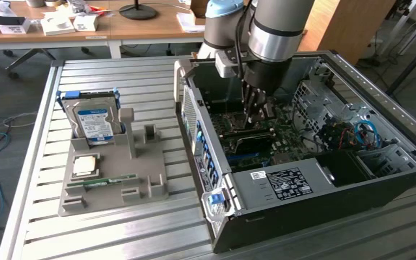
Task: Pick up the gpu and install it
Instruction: 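Press down on the gpu until it lock into place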
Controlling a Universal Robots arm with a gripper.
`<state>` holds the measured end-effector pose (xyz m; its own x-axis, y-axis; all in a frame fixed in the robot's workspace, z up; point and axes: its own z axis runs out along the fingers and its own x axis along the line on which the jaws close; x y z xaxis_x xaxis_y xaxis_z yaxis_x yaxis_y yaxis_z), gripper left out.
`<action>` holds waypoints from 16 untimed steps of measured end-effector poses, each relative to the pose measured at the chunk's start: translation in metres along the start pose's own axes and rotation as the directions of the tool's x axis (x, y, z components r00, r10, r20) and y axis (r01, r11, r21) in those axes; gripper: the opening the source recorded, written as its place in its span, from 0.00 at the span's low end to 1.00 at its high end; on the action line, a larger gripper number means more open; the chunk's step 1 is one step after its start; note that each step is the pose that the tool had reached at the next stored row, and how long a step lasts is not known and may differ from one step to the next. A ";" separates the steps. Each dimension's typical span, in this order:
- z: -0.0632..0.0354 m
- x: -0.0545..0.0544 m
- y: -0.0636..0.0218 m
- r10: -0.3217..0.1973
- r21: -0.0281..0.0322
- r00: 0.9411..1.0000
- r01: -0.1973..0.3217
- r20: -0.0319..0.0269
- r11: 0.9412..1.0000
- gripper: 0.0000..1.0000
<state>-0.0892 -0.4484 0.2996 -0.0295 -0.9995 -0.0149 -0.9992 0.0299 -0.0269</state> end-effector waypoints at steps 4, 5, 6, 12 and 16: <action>0.0032 0.000 0.0012 0.000 0.000 1.000 0.000 0.000 1.000 0.11; 0.0048 0.000 0.0012 0.000 0.000 1.000 0.000 0.000 1.000 0.11; 0.0059 0.000 0.0012 0.000 0.000 1.000 0.000 0.000 1.000 0.11; 0.0066 0.000 0.0013 0.000 0.000 1.000 0.000 0.000 1.000 0.11; 0.0080 0.000 0.0013 0.000 0.000 1.000 0.000 0.000 1.000 0.11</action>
<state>-0.0903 -0.4484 0.2916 -0.0294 -0.9995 -0.0147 -0.9992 0.0298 -0.0268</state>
